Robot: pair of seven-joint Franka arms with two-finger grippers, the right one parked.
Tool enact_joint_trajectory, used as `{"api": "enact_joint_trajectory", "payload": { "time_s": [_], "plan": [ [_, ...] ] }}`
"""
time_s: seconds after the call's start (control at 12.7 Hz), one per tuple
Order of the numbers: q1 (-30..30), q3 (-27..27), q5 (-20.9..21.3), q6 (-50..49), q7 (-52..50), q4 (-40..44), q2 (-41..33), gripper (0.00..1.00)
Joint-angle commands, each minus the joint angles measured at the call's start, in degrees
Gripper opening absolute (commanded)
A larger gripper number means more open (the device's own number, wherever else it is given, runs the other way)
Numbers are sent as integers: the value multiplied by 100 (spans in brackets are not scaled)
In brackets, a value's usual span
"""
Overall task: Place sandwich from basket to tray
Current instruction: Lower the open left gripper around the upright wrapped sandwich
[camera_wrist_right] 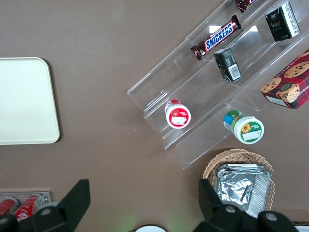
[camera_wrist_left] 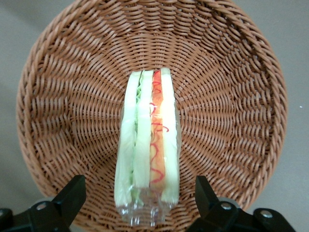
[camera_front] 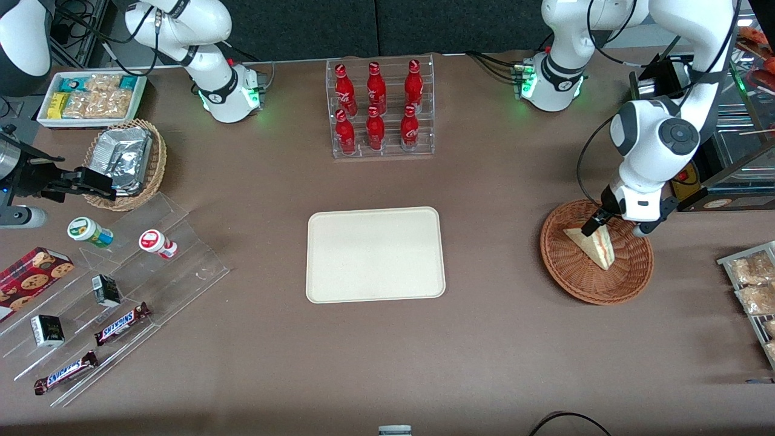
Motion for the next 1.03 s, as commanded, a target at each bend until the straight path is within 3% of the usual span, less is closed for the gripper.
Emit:
{"api": "enact_joint_trajectory", "payload": {
  "time_s": [0.0,0.08,0.16,0.32,0.47,0.55,0.95],
  "plan": [
    [15,-30,103,394,-235,-29,231,100],
    [6,-30,103,447,-254,-29,284,100],
    [6,-30,95,448,-254,-20,293,93],
    [-12,-30,103,448,-428,-11,285,44],
    [-29,-30,103,413,-438,6,206,14],
    [-29,-39,103,361,-447,24,127,3],
    [-100,-240,112,-938,-403,366,-557,0]
  ]
}}
